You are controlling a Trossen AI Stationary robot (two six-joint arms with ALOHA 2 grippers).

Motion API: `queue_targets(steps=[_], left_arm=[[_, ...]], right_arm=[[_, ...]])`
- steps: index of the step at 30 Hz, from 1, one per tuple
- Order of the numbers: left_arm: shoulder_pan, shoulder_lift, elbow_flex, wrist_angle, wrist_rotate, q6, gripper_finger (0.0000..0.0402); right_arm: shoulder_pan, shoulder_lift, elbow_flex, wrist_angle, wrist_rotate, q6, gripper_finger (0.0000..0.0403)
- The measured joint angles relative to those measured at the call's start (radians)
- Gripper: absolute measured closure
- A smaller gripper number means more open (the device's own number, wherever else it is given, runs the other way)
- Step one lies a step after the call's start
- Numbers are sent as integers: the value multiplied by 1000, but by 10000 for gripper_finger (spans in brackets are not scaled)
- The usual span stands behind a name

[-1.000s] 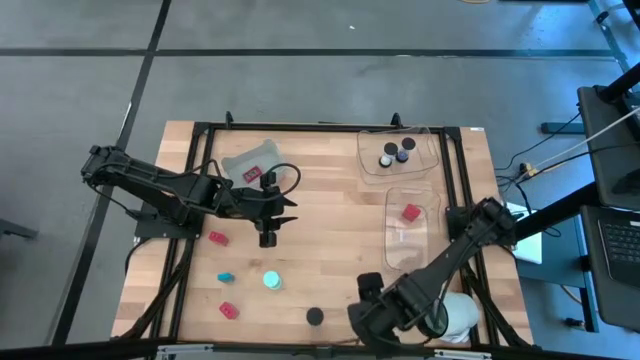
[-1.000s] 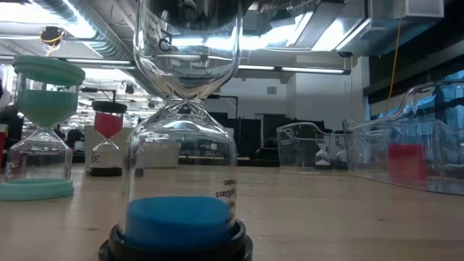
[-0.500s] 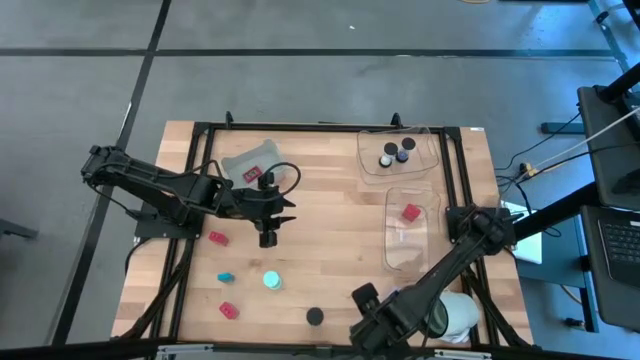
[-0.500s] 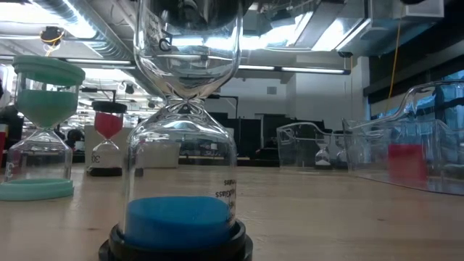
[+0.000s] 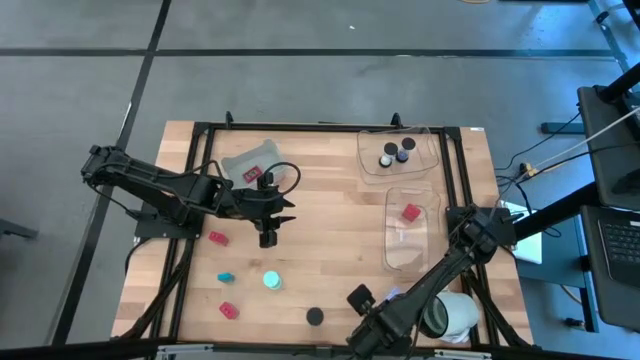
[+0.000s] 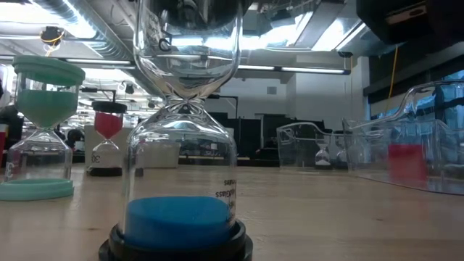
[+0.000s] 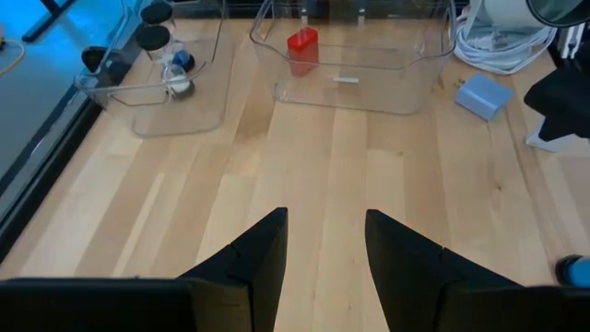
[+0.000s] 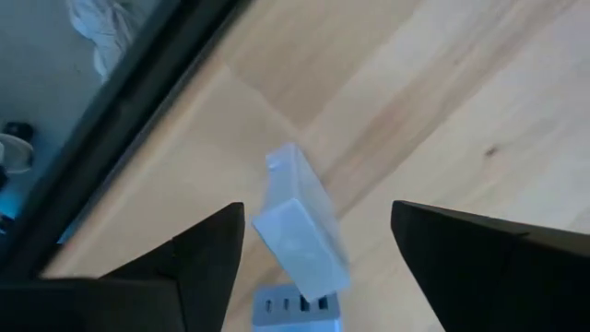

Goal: Pick & Place Office items
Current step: Put the white digital clock into the gray bin

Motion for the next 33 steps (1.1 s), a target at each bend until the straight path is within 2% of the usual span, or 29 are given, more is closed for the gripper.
queue_targets(steps=[4,7,13,18,22,25,30,33], left_arm=[[0,0,0,0,0,0,259],[0,0,0,-1,0,1,259],[0,0,0,-7,0,2,259],[0,0,0,-7,0,3,259],[0,0,0,-7,0,3,259],[0,0,0,-7,-7,4,258],[0,0,0,-7,-42,4,258],[0,0,0,-6,-46,14,258]], right_arm=[[0,0,0,-1,43,-3,143],[0,0,0,0,53,-3,169],[0,0,0,0,50,2,256],[-1,-1,0,0,-51,20,338],[-1,-1,0,0,-79,100,338],[-6,-14,0,-6,-52,196,338],[-23,-86,0,-40,91,353,338],[-39,-152,0,-47,230,421,338]])
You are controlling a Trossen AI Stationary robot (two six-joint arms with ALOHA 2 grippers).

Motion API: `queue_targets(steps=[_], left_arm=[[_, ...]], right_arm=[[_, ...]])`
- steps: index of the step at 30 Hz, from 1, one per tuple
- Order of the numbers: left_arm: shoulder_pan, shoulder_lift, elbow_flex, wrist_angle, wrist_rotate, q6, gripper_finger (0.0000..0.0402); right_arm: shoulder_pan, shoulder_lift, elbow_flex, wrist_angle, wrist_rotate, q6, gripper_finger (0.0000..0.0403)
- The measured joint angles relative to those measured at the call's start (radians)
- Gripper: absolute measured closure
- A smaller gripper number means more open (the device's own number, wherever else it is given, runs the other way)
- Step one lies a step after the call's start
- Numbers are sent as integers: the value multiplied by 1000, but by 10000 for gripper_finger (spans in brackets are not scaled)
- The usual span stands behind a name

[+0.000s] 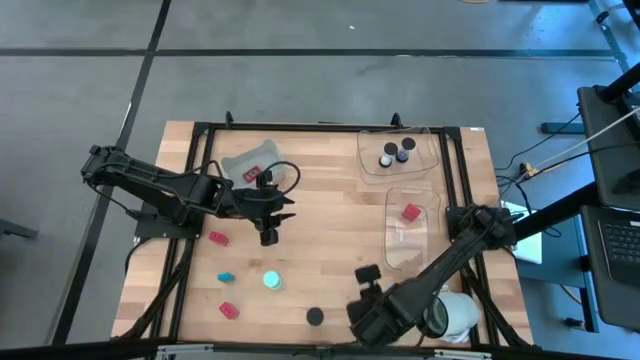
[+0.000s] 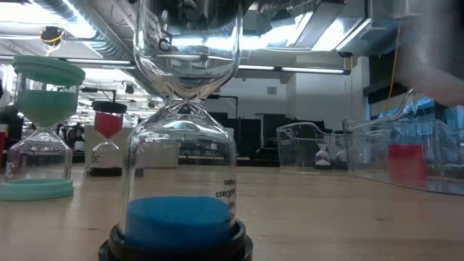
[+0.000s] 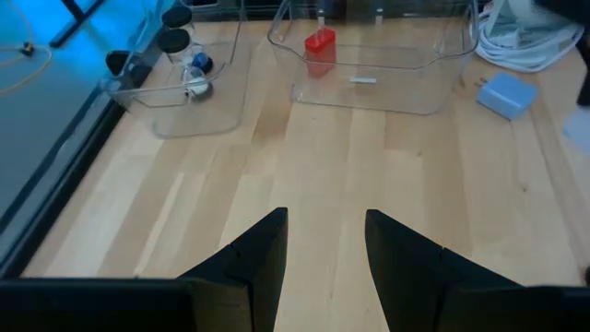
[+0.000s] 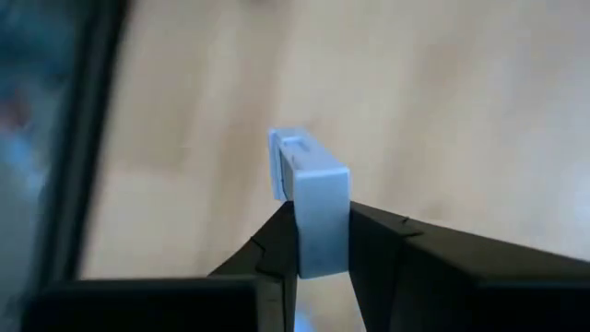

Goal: Pick & Place Office items
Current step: Put the white digital clock into the gray bin

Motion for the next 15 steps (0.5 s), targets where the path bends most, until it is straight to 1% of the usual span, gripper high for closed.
queue_targets(steps=[4,7,9,11,15], left_arm=[[0,0,0,8,1,73,258],[0,0,0,9,33,136,258],[0,0,0,18,52,159,258],[0,0,0,30,65,163,258],[0,0,0,50,66,151,258]], right_arm=[[-32,-94,0,-1,246,139,335],[-68,-165,0,-1,391,264,334],[-96,-203,0,-1,456,336,334],[-122,-234,0,0,498,379,335],[-163,-270,0,0,531,411,335]])
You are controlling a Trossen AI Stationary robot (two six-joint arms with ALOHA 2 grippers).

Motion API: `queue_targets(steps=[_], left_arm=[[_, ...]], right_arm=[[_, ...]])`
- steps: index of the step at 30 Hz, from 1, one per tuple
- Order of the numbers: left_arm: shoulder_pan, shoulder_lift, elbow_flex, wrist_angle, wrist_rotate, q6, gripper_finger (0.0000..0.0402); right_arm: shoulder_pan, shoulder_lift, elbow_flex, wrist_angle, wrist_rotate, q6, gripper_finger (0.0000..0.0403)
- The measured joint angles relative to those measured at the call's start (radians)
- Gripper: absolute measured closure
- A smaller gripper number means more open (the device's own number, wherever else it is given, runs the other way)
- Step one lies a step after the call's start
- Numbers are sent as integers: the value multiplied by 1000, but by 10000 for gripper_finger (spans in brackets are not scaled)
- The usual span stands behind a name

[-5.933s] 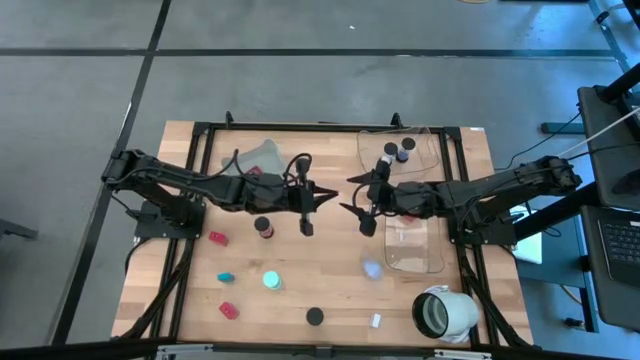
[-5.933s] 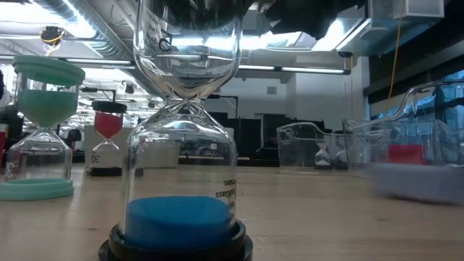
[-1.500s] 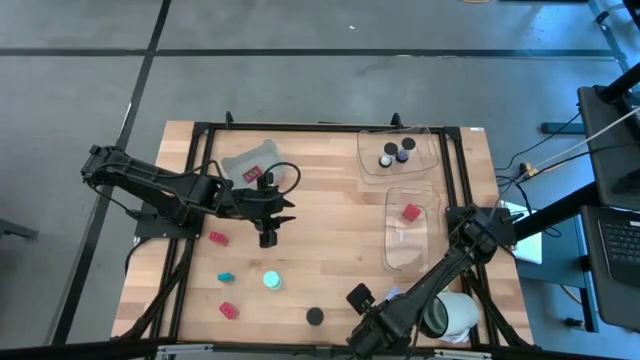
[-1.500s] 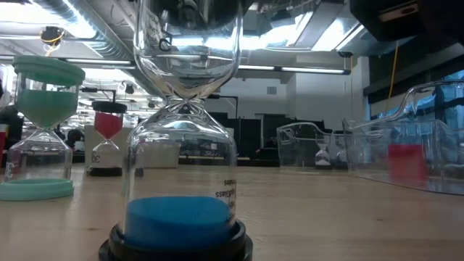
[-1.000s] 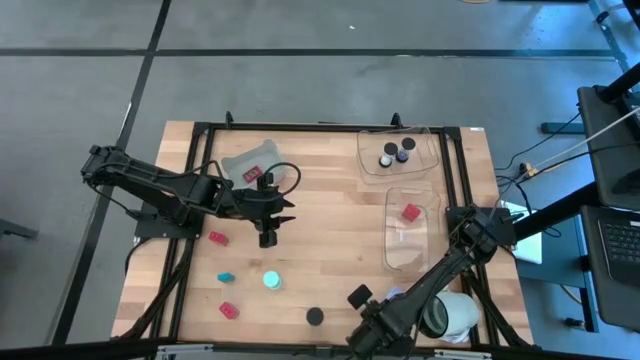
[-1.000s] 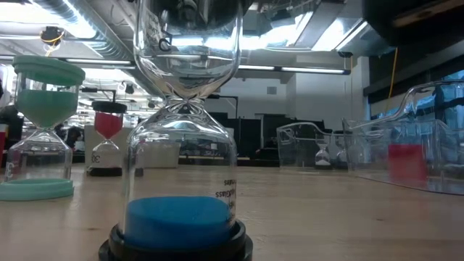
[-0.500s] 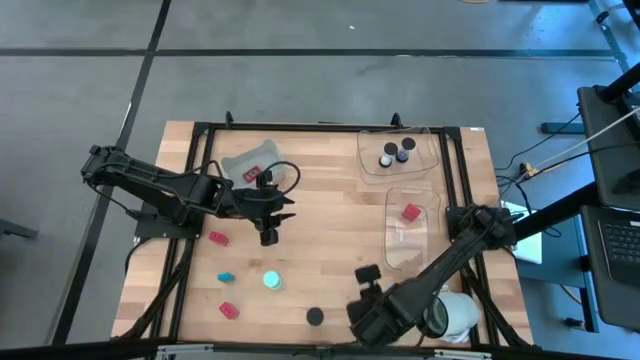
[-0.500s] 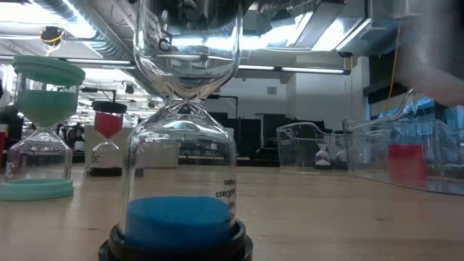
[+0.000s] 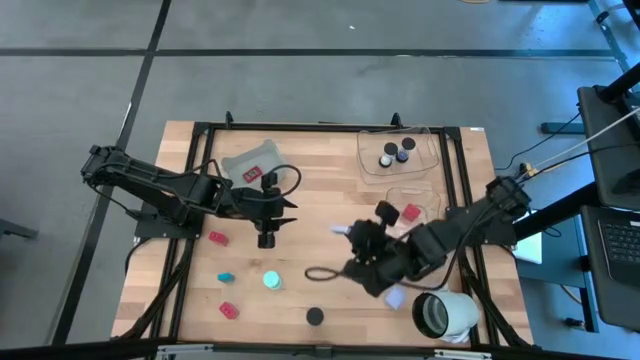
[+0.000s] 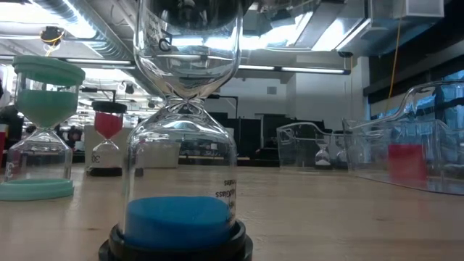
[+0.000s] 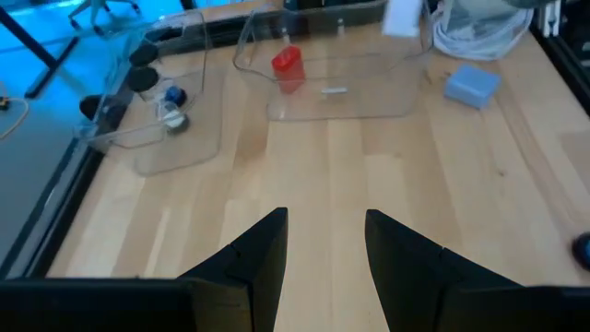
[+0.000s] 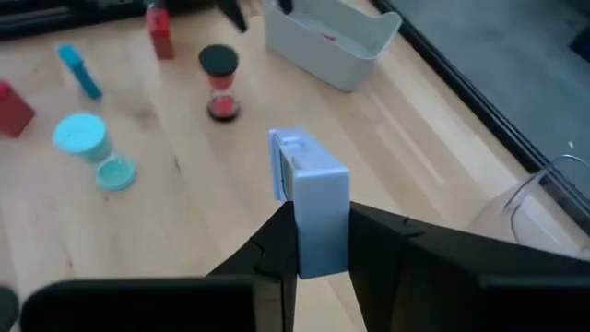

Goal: Pick & Place Office items
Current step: Put the white digital clock into the gray bin

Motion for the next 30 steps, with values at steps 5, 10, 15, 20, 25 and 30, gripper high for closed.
queue_targets(steps=[5,10,15,20,25,30], left_arm=[[-7,0,0,14,45,30,247],[-29,-1,0,96,83,92,207],[-43,-1,0,232,74,118,163],[-44,-1,0,344,77,160,149],[-44,-1,0,376,132,183,153],[-44,-1,0,377,133,181,159]], right_arm=[[-32,-5,0,0,0,-7,335],[-50,-5,0,12,0,-17,335],[-55,-5,0,88,8,-104,335],[-54,-5,0,238,49,-258,335],[-54,-6,0,359,52,-399,335],[-54,-6,0,450,52,-495,335]])
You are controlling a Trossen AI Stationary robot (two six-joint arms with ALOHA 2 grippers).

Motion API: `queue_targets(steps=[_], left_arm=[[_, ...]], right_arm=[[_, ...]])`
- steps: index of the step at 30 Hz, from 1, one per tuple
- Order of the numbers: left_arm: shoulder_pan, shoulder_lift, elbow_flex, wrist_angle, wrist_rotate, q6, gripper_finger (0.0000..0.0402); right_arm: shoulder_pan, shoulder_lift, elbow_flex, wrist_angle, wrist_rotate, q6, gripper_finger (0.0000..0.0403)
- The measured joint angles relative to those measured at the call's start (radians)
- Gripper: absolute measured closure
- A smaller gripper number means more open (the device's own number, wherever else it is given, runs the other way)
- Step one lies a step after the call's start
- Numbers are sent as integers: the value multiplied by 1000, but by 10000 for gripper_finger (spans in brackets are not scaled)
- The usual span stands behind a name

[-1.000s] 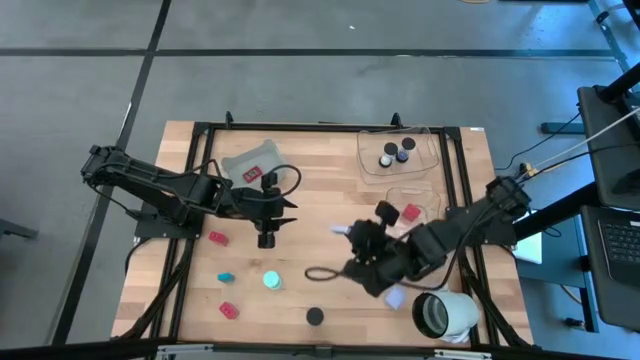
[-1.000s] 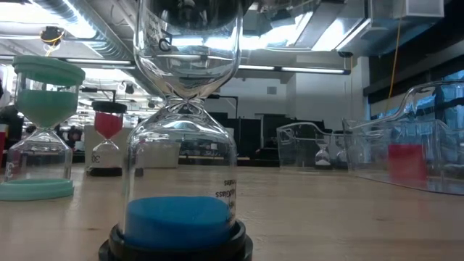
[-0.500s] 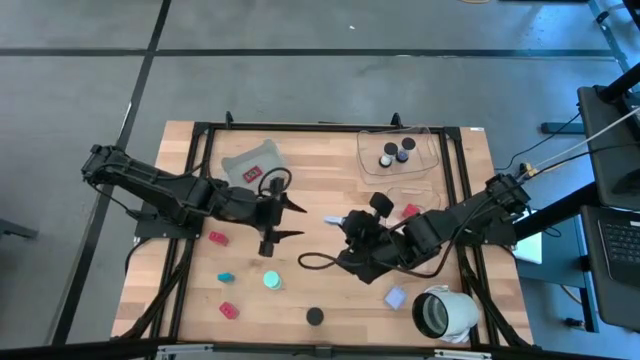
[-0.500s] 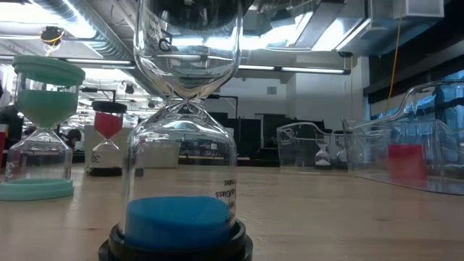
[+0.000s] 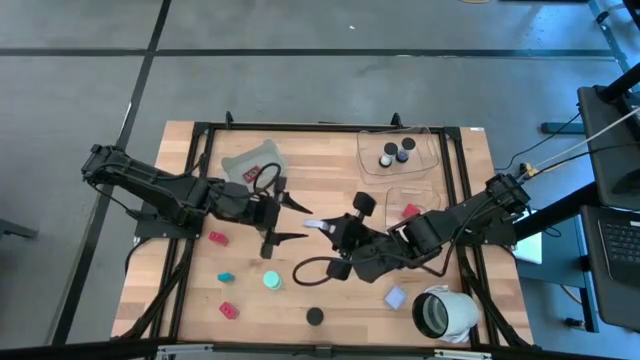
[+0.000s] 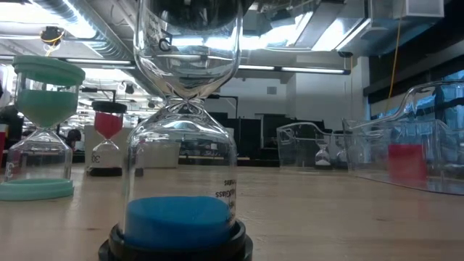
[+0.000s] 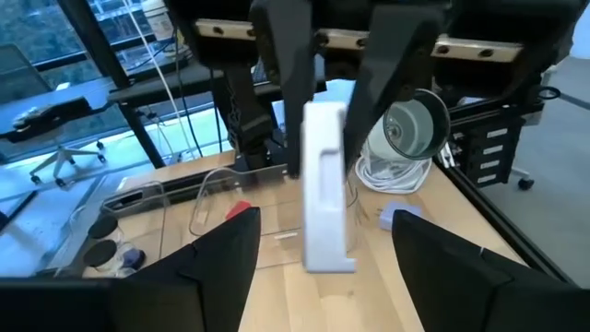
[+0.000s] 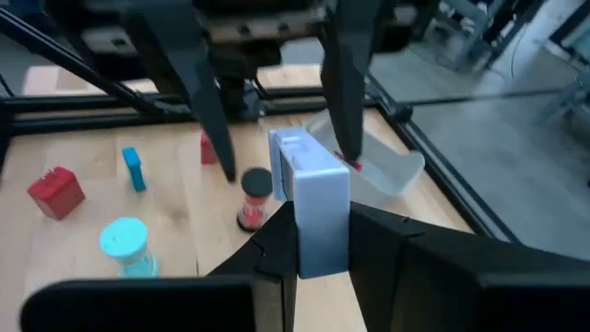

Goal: Pick & Place Office items
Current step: Put the white digital clock into the gray bin

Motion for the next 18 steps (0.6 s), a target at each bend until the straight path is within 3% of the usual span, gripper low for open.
queue_targets(steps=[7,18], left_arm=[[0,0,0,0,-14,-29,195],[1,0,0,0,34,-91,337]], right_arm=[[0,0,0,50,0,-61,335],[1,0,0,53,7,-65,334]])
